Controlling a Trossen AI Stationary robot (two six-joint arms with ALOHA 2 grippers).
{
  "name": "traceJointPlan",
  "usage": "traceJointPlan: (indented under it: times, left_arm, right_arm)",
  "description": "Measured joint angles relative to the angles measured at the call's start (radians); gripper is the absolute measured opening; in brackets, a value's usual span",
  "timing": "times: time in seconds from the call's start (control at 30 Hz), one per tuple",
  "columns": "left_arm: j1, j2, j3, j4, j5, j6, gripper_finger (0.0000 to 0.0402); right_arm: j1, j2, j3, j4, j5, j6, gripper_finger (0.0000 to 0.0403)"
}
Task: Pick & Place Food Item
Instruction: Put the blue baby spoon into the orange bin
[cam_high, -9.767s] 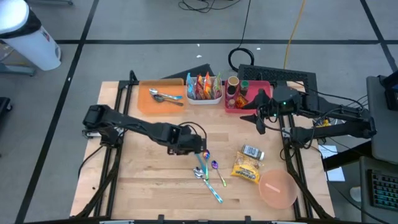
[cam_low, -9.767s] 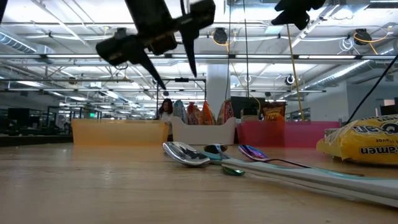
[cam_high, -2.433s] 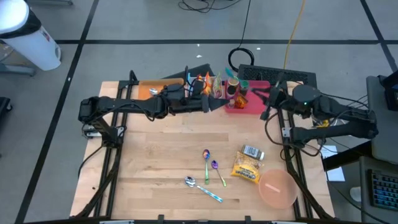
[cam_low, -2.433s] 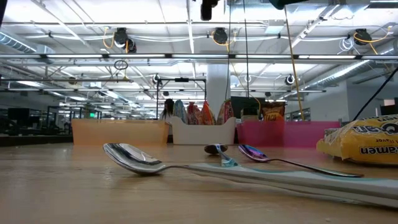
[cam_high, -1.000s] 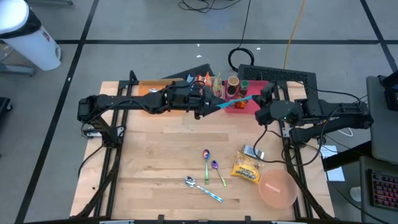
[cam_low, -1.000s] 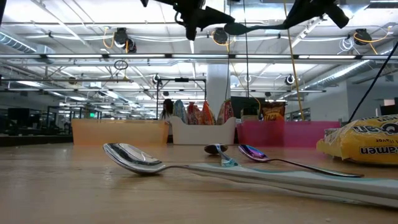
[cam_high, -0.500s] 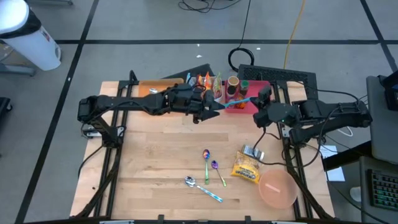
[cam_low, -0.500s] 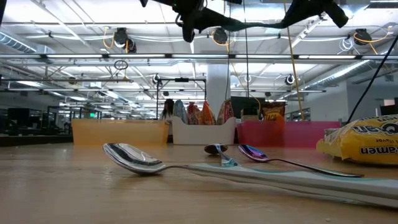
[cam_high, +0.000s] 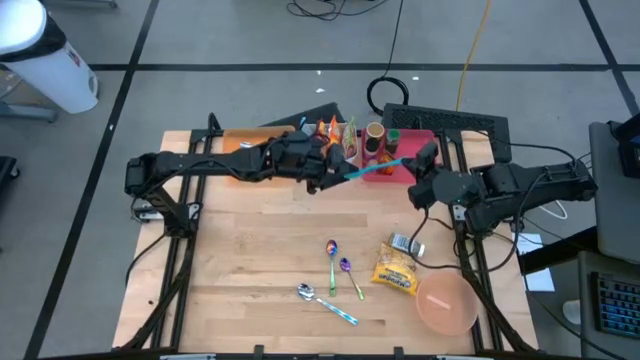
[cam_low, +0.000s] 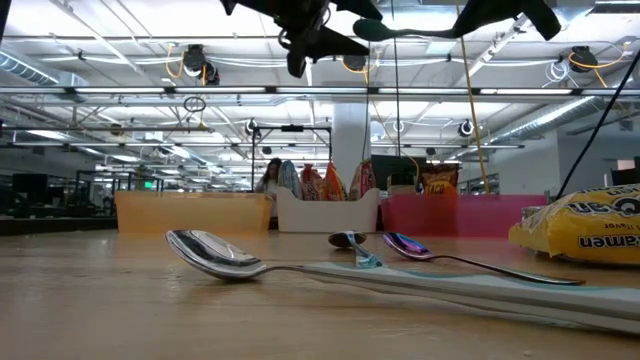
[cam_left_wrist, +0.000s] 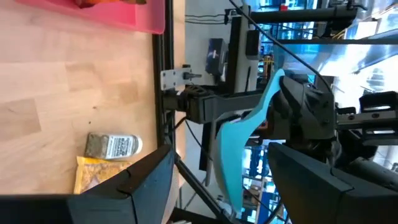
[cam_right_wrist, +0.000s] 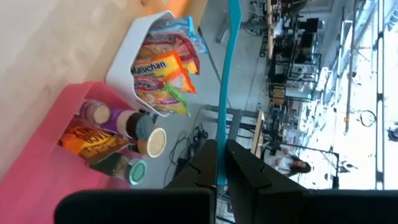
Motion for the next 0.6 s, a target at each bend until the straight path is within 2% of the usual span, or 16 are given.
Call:
traceJointPlan:
  times: [0.17,0.6]
  left_arm:
    - [0.005,0.000,0.000,0.000,0.010,0.001,0.0257]
    - [0.004,0.000,0.000,0.002,0.013,0.000,0.0145]
  right_arm:
    - [0.000,0.000,0.000,-0.007,0.015,-0.001,0.0003]
    - [0.000,0.000,0.000,-0.011,0.014,-0.002,0.0004]
